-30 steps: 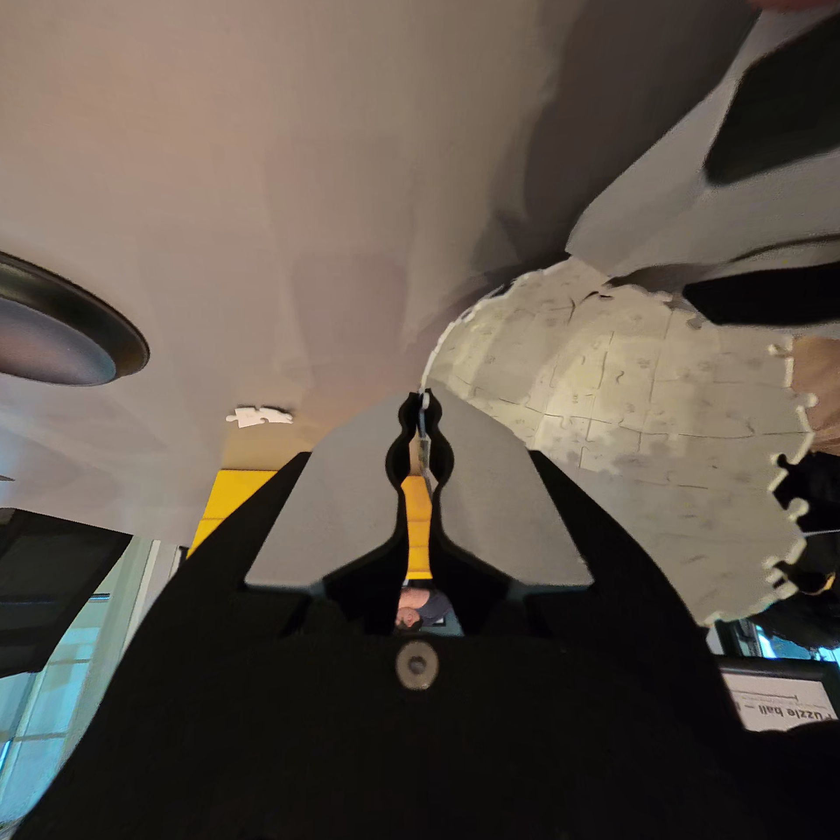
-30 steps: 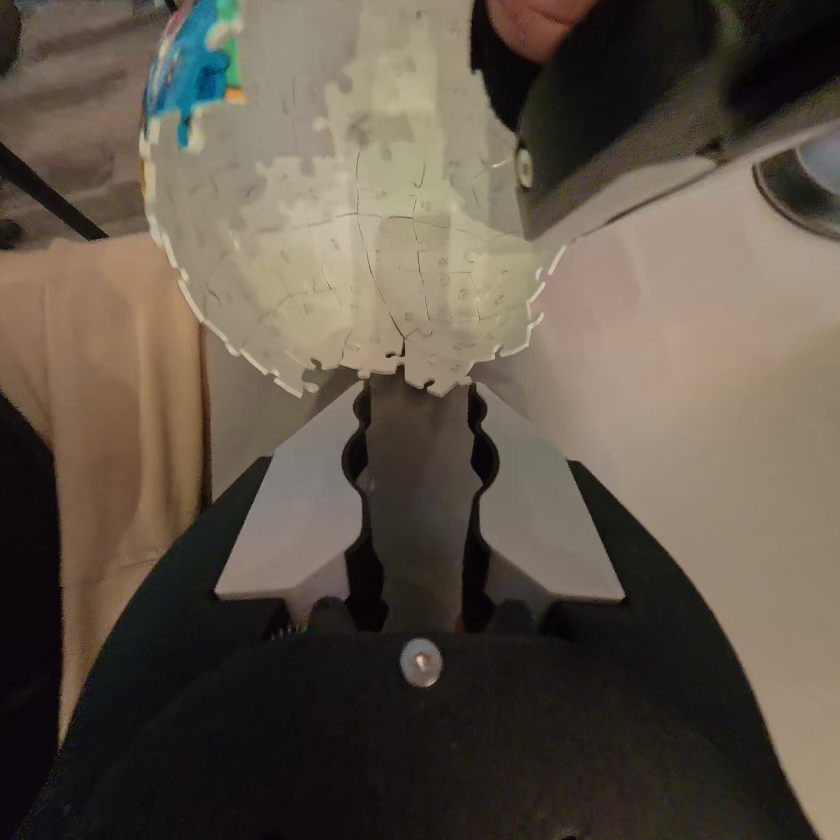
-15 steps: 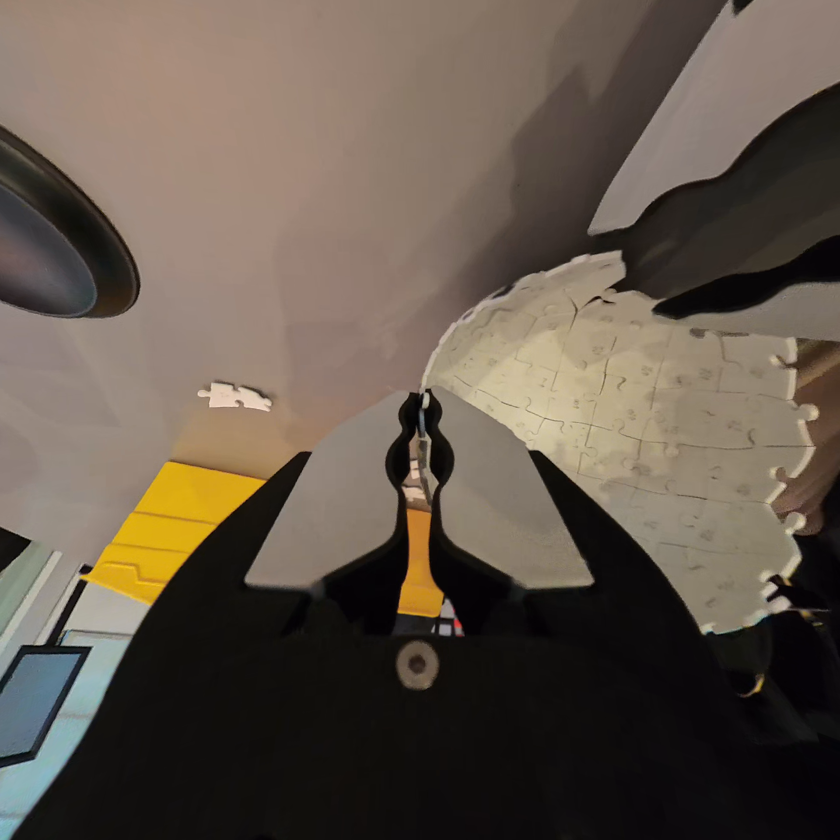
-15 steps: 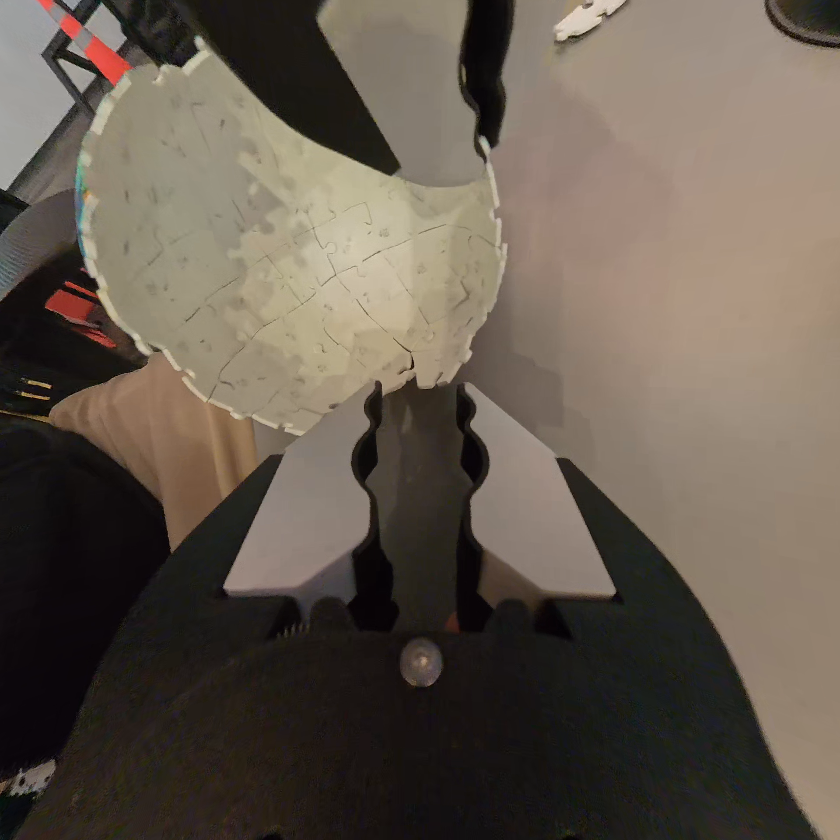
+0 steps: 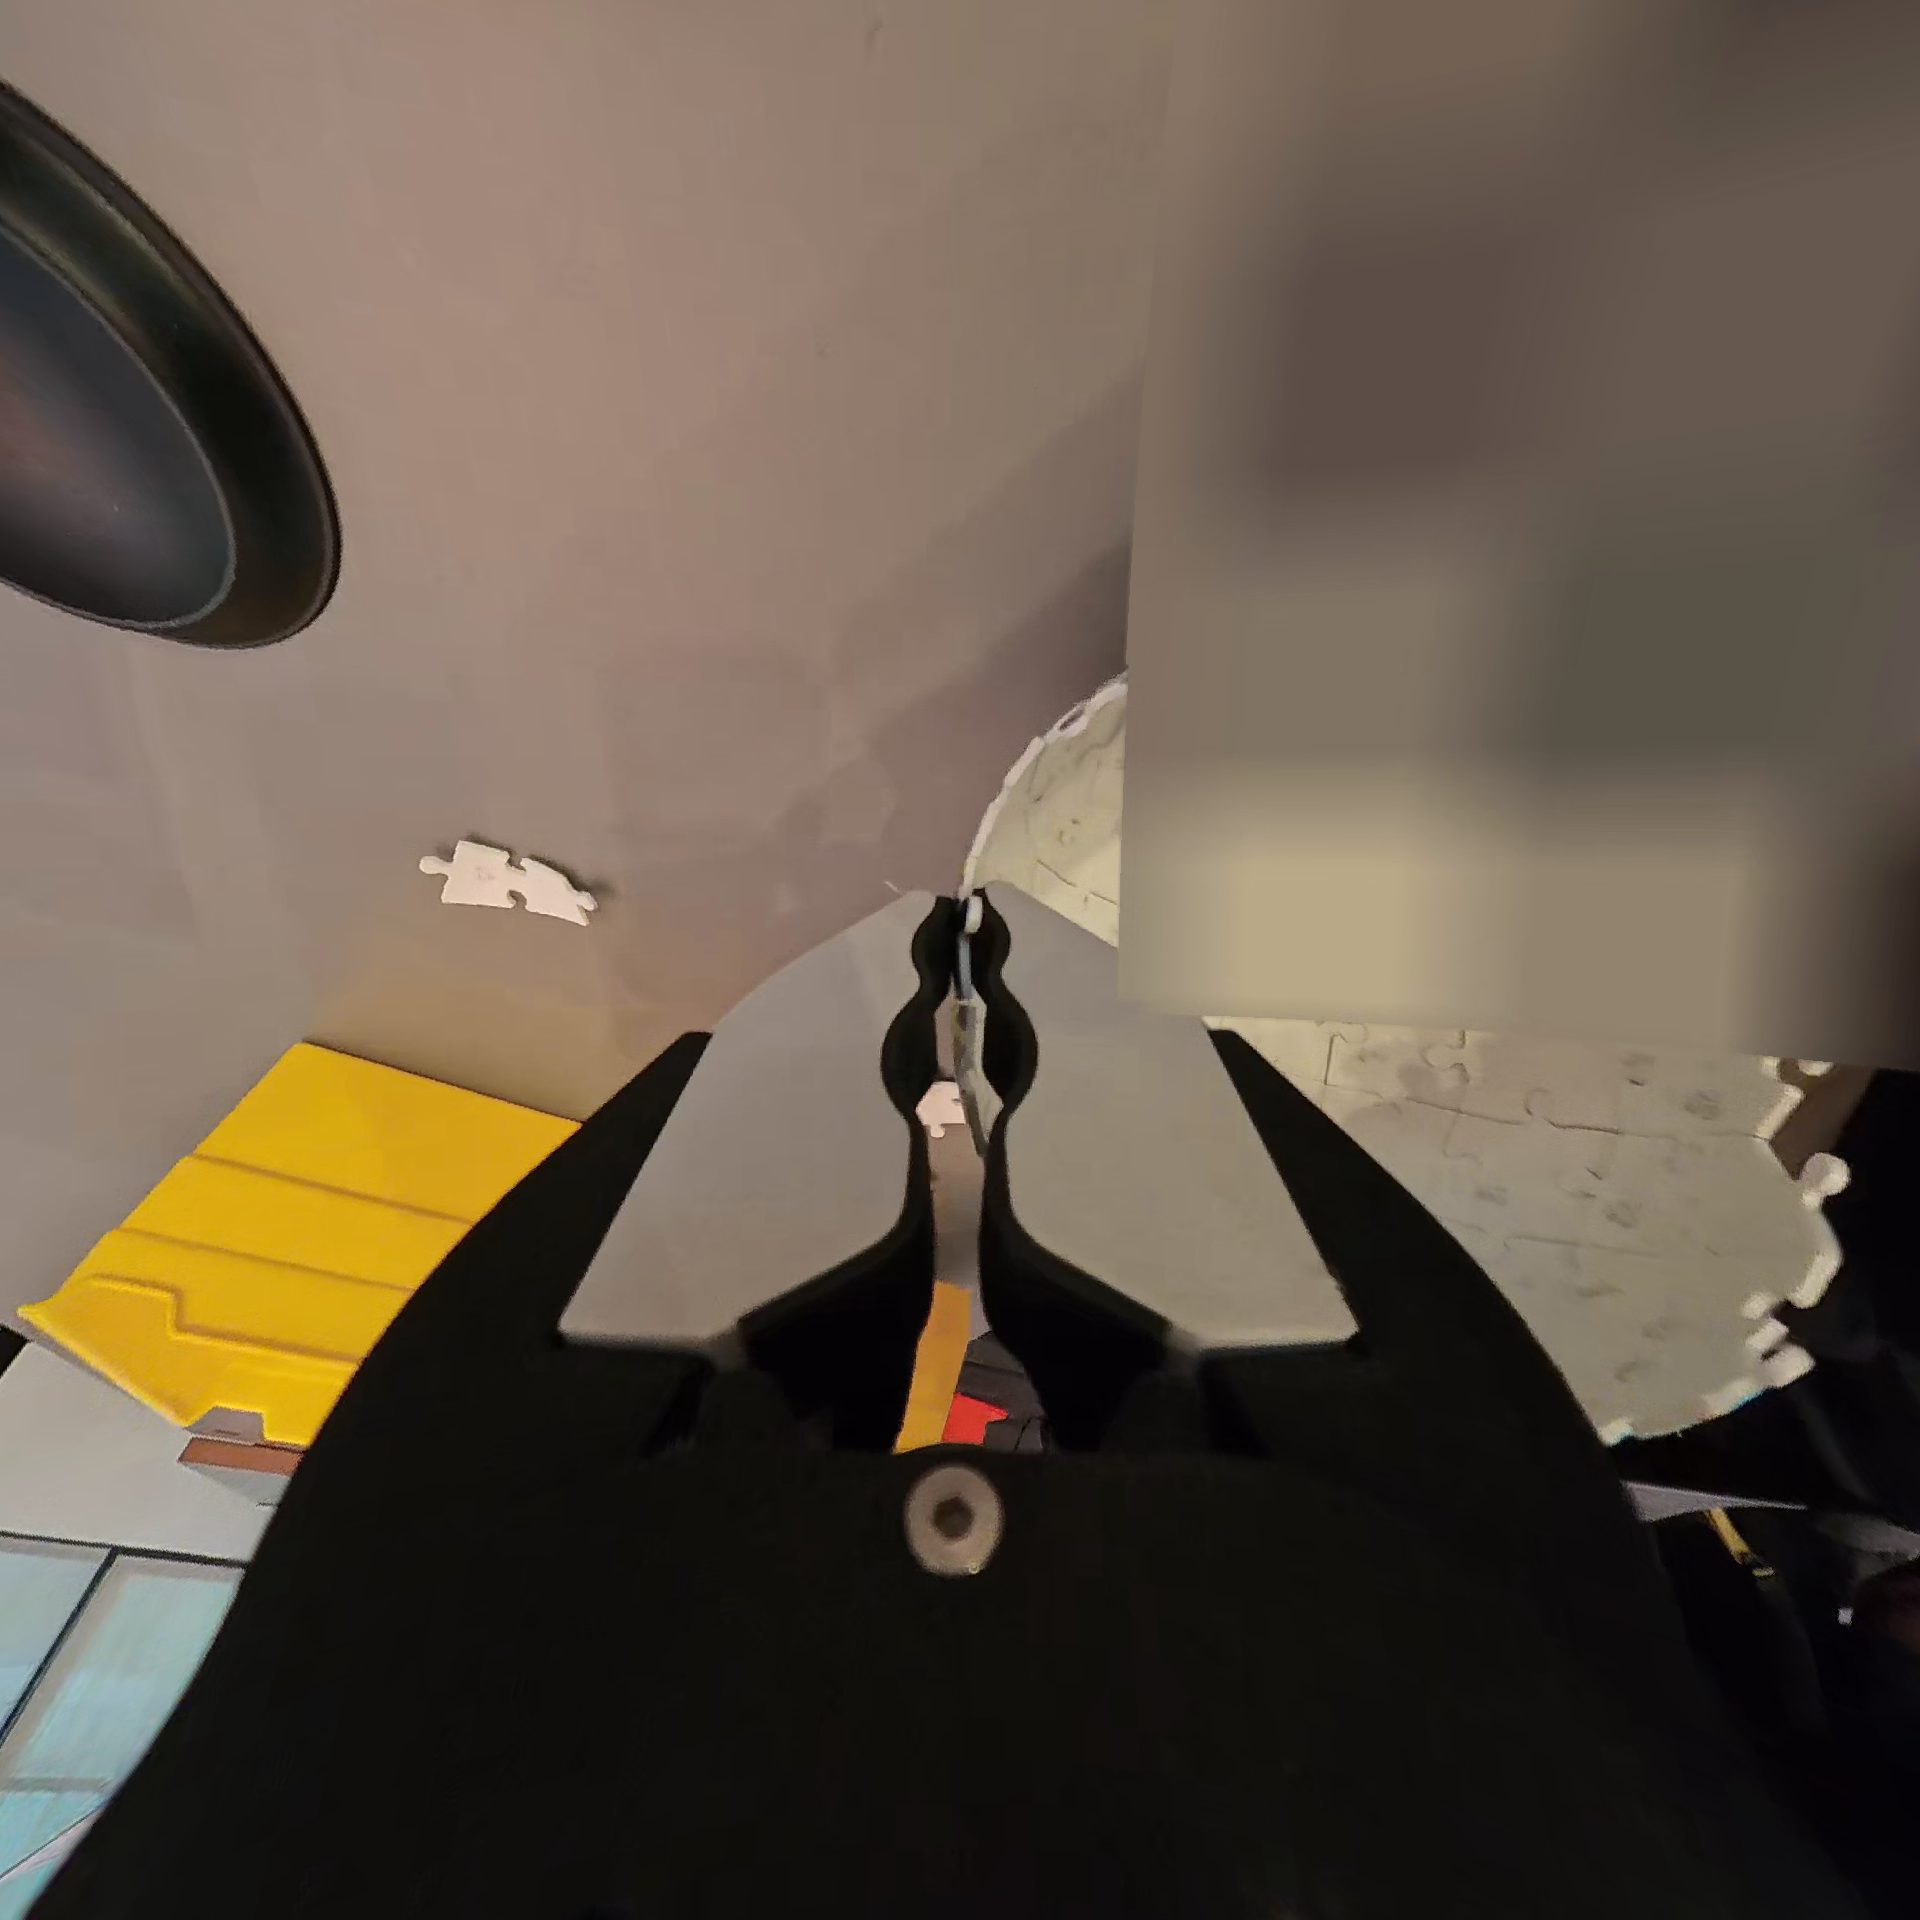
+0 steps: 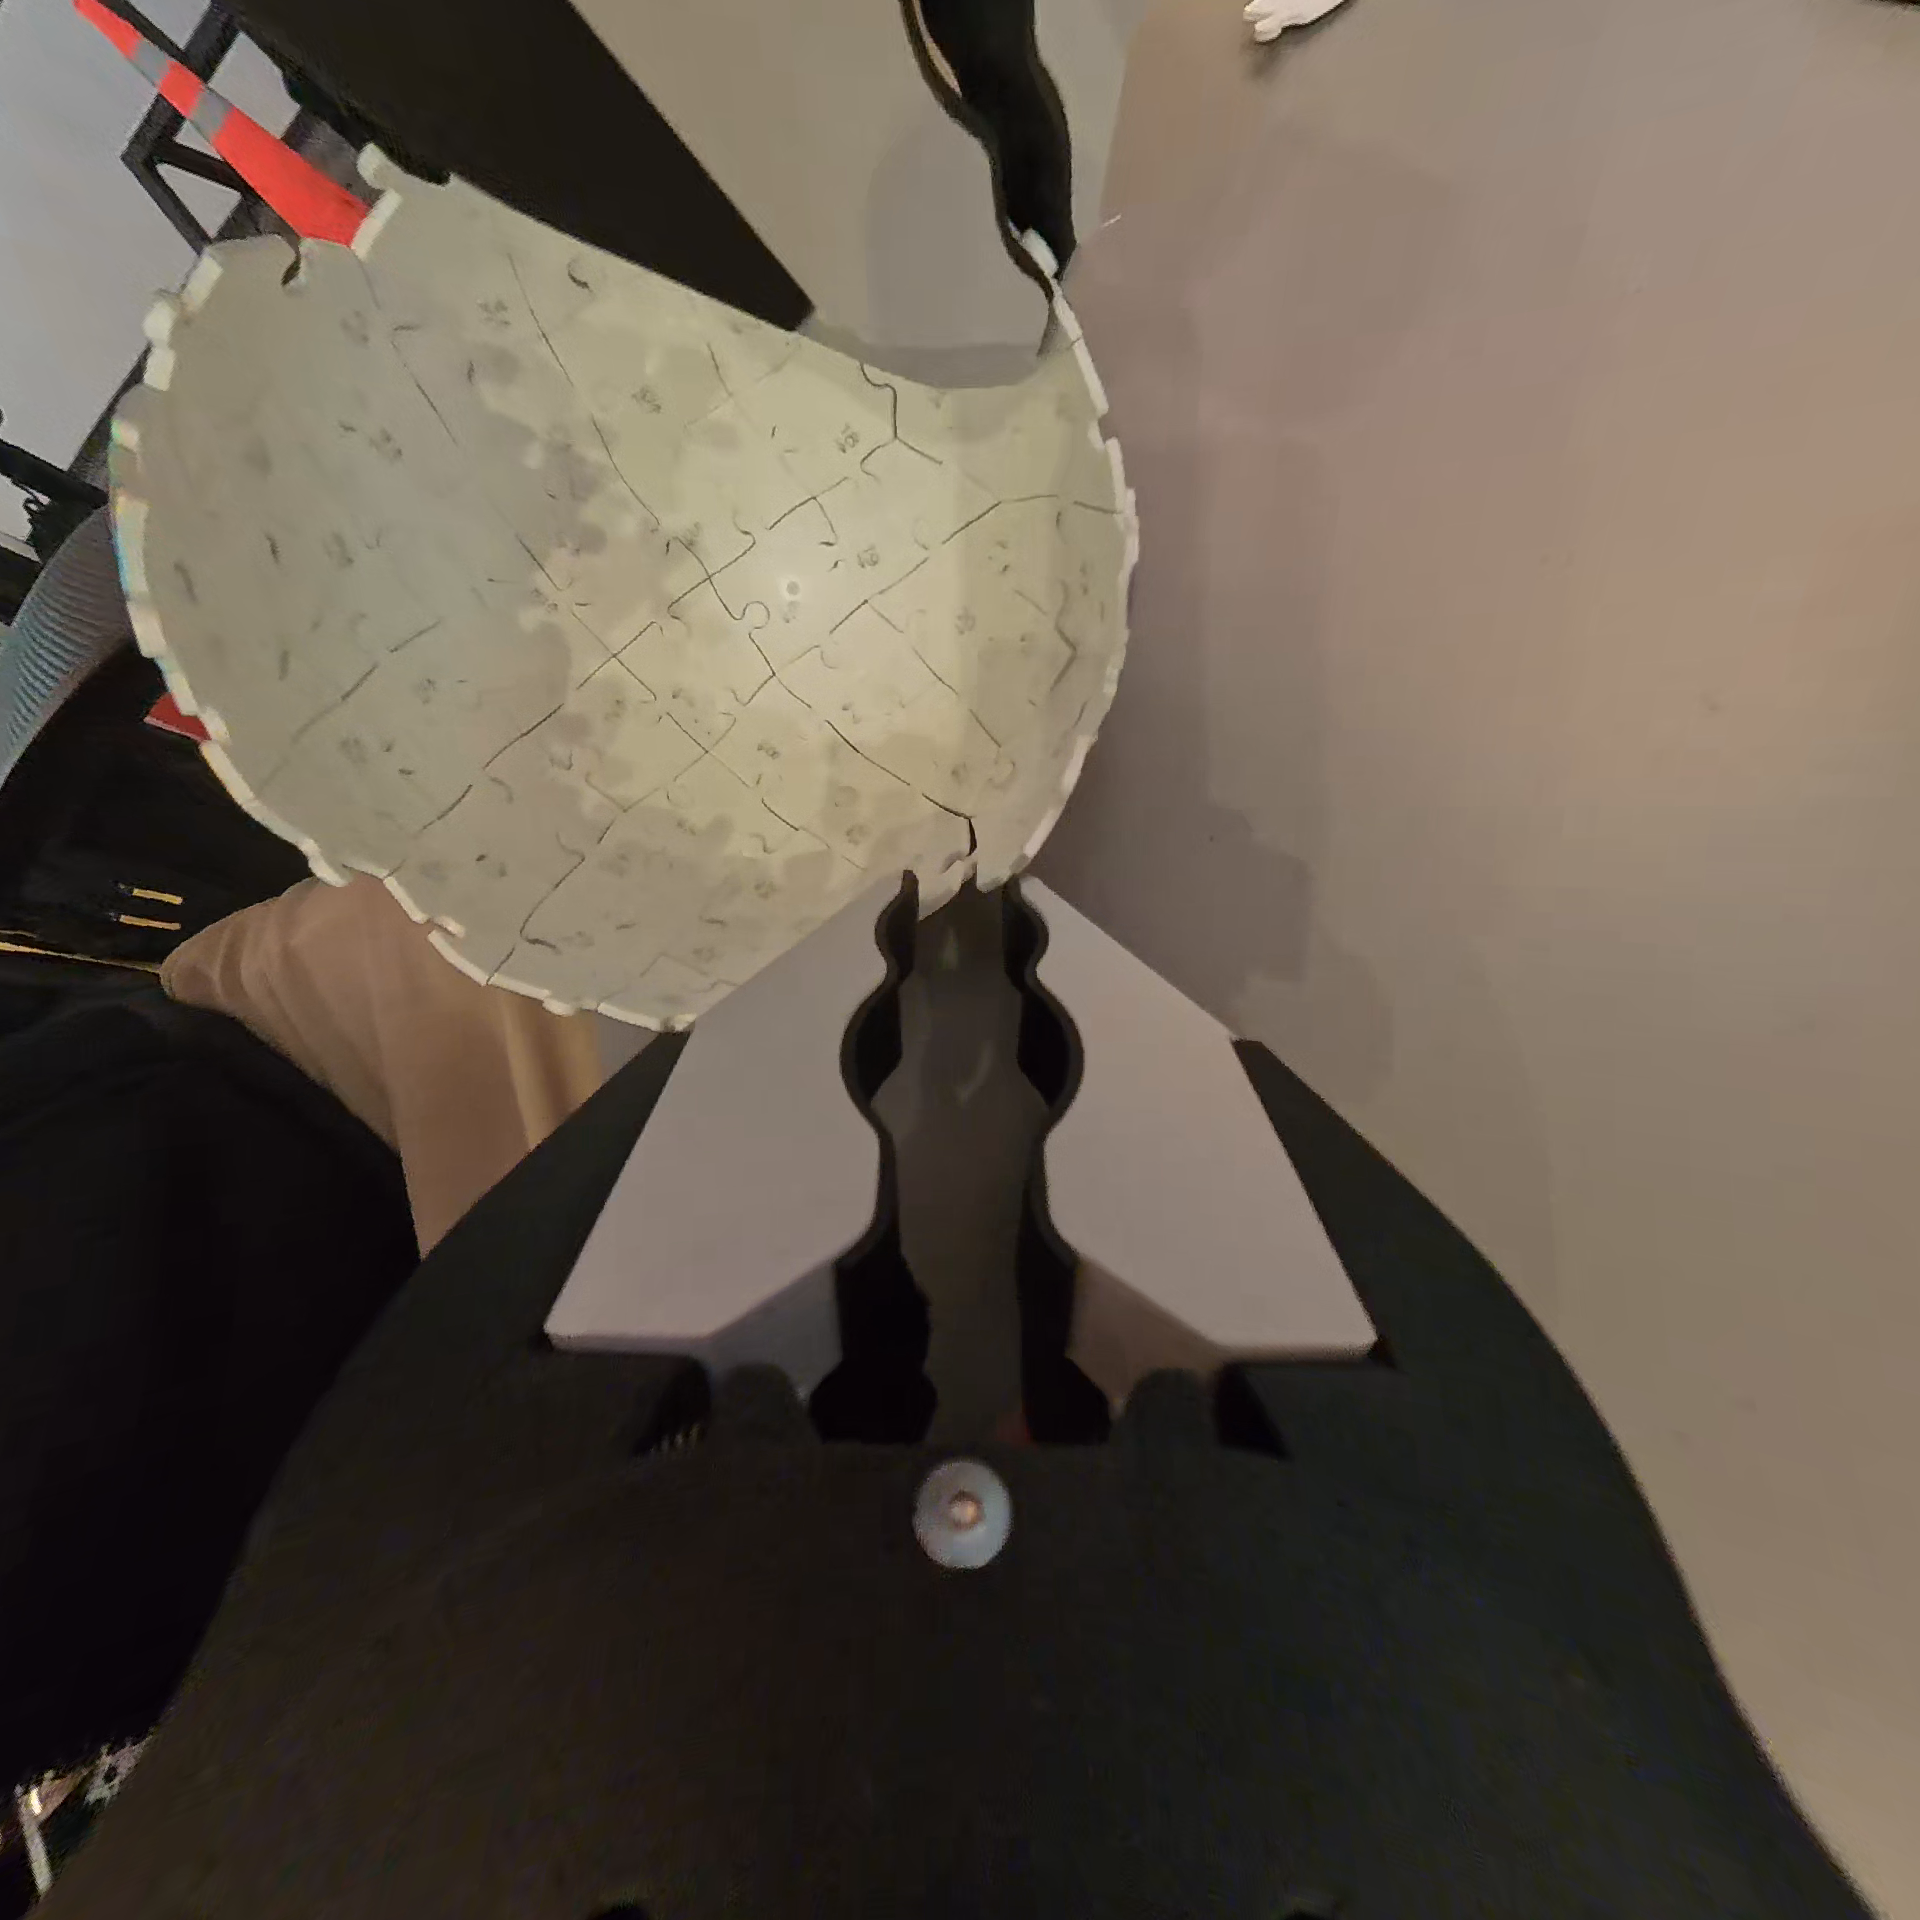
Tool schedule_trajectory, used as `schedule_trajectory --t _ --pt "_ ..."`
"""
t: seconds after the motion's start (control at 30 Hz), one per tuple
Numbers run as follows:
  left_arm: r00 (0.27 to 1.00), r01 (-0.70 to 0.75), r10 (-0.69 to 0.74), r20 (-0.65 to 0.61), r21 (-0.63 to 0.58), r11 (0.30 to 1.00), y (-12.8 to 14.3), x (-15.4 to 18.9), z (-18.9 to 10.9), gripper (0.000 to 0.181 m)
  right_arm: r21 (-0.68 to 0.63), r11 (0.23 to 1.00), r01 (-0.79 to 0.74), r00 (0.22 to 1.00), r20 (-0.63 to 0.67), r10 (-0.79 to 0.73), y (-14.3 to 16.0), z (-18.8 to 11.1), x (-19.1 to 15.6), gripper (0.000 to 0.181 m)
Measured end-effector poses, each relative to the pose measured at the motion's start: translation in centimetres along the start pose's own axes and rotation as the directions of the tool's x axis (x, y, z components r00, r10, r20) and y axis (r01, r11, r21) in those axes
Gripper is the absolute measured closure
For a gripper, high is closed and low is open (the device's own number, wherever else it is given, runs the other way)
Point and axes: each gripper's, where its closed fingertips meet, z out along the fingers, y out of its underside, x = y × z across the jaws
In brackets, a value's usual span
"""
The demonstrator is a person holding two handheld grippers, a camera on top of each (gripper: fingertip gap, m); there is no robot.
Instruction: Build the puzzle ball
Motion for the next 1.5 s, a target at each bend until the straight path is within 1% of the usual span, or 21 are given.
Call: schedule_trajectory --t 0.33,0.43,0.5,0.63,0.77,0.9,1.0,1.1,1.27,1.4,1.5 --pt "1.000 0.027 -0.027 0.009 0.015 1.000 0.0 0.1 0.0 0.179 0.006 0.999 -0.050 0.998 0.036 0.050 -0.1 0.0 -0.2 0.170" --pt "1.000 0.029 -0.029 0.011 0.016 0.999 0.0 0.2 0.0 0.179 -0.001 0.998 -0.066 0.997 0.041 0.066 0.1 0.1 -0.1 0.166" --pt "0.999 0.031 -0.031 0.008 0.025 0.999 -0.3 0.3 -0.1 0.179 -0.003 0.998 -0.057 0.998 0.017 0.057 0.1 0.1 0.2 0.163" --pt "0.999 0.033 -0.033 0.018 0.020 0.999 -0.5 0.3 -0.1 0.179 -0.019 0.999 -0.036 0.999 -0.008 0.036 0.3 0.2 0.4 0.165" --pt "0.999 0.039 -0.040 0.024 0.022 0.999 -0.5 0.4 -0.2 0.179 -0.024 0.999 -0.046 0.999 -0.003 0.046 0.4 0.2 0.4 0.171" --pt "0.998 0.045 -0.045 0.032 0.024 0.999 -0.6 0.4 -0.2 0.179 -0.022 0.998 -0.066 0.998 0.006 0.066 0.4 0.2 0.4 0.172" --pt "0.998 0.043 -0.044 0.034 0.023 0.999 -0.6 0.4 -0.2 0.179 -0.017 0.997 -0.072 0.997 0.002 0.072 0.4 0.2 0.5 0.169" --pt "0.999 0.039 -0.040 0.032 0.021 0.999 -0.7 0.5 -0.1 0.179 -0.021 0.997 -0.068 0.998 -0.006 0.067 0.5 -0.1 0.7 0.159" --pt "0.999 0.026 -0.027 0.037 0.014 1.000 -1.1 0.6 -0.2 0.179 -0.007 0.999 -0.039 0.999 -0.035 0.039 0.4 -1.4 1.3 0.155" --pt "0.999 0.026 -0.026 0.042 -0.002 1.000 -1.4 0.5 -0.1 0.178 0.028 1.000 -0.013 0.999 -0.029 0.014 -0.4 -2.0 1.5 0.160" --pt "0.999 0.031 -0.030 0.043 -0.011 0.999 -1.4 0.3 0.0 0.178 0.021 0.999 -0.033 0.999 0.004 0.033 -0.3 -1.8 1.5 0.169"
